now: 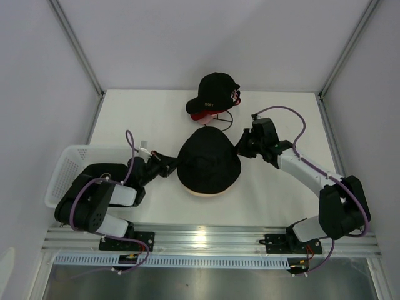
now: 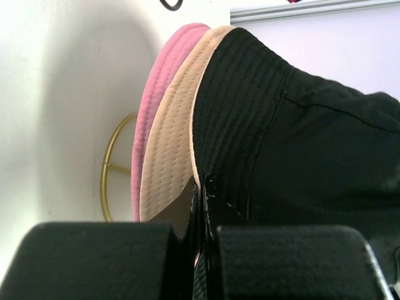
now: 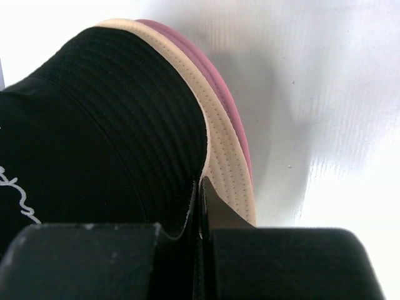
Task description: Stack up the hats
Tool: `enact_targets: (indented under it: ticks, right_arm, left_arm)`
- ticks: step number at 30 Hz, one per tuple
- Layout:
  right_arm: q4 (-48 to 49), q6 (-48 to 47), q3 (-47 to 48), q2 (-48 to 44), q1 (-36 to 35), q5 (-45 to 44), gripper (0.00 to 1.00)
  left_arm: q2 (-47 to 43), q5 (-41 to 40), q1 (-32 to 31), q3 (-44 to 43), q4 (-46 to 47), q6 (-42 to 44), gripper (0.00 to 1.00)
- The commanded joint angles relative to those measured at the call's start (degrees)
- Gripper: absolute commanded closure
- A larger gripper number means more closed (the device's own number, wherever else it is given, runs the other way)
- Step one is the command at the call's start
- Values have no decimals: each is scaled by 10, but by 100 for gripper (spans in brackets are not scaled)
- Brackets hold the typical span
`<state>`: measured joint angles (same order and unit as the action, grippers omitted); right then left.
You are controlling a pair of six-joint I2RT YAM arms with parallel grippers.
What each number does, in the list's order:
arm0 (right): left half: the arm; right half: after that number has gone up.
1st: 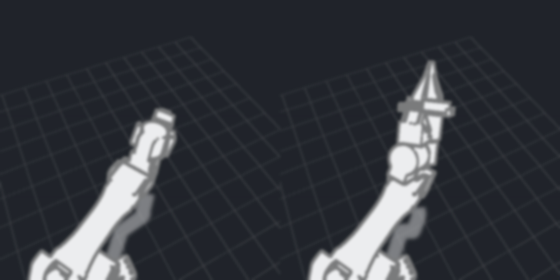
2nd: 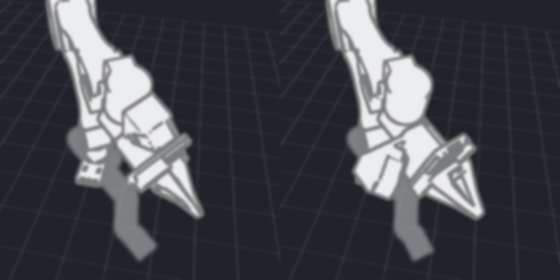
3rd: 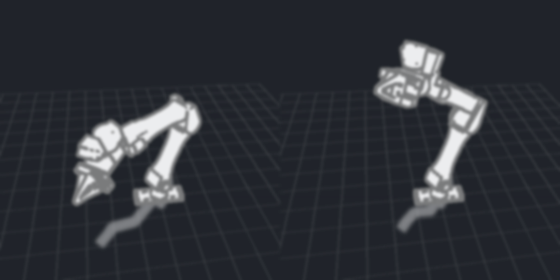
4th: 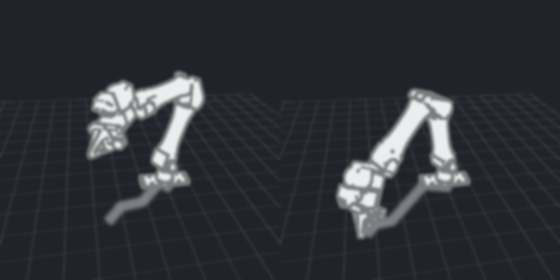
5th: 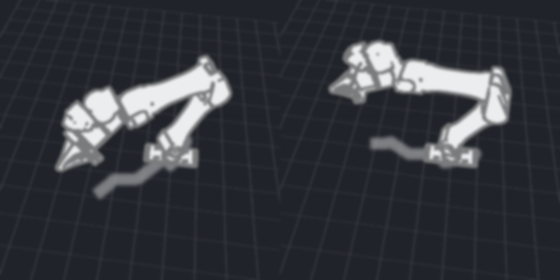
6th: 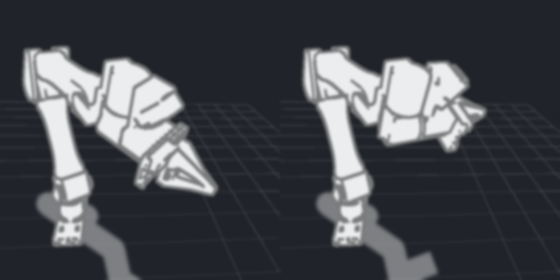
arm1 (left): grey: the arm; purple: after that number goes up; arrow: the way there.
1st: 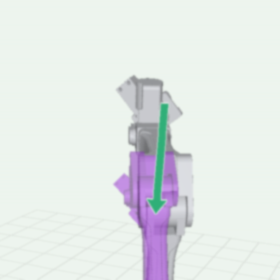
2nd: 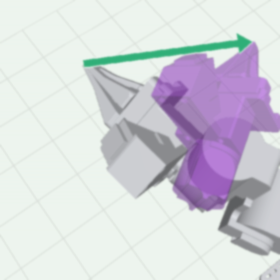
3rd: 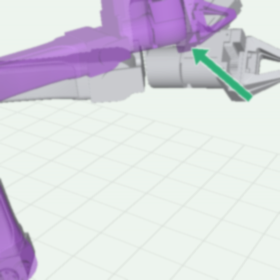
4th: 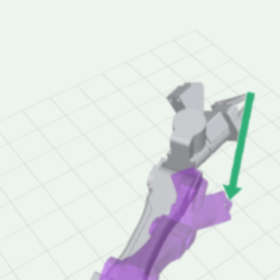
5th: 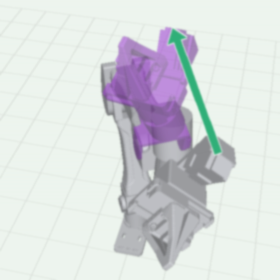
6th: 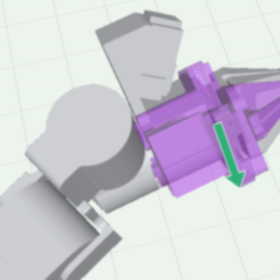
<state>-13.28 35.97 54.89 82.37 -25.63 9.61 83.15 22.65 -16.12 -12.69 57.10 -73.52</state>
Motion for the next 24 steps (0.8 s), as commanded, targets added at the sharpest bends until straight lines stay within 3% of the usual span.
enact_targets:
  ticks: [1,6,12,24]
  right_arm:
    - [-12,-9,7,18,-3,-10,100]
    - [-8,-5,0,30,-6,-6,100]
    - [-7,0,-22,23,-9,-12,100]
    - [47,-2,-93,29,-40,-63,100]
  left_arm:
    - [14,-47,2,50,-43,39,99]
    - [-34,-72,2,48,-119,93,99]
    - [-55,-89,1,55,-141,142,99]
    - [-21,-86,-10,56,-115,165,99]
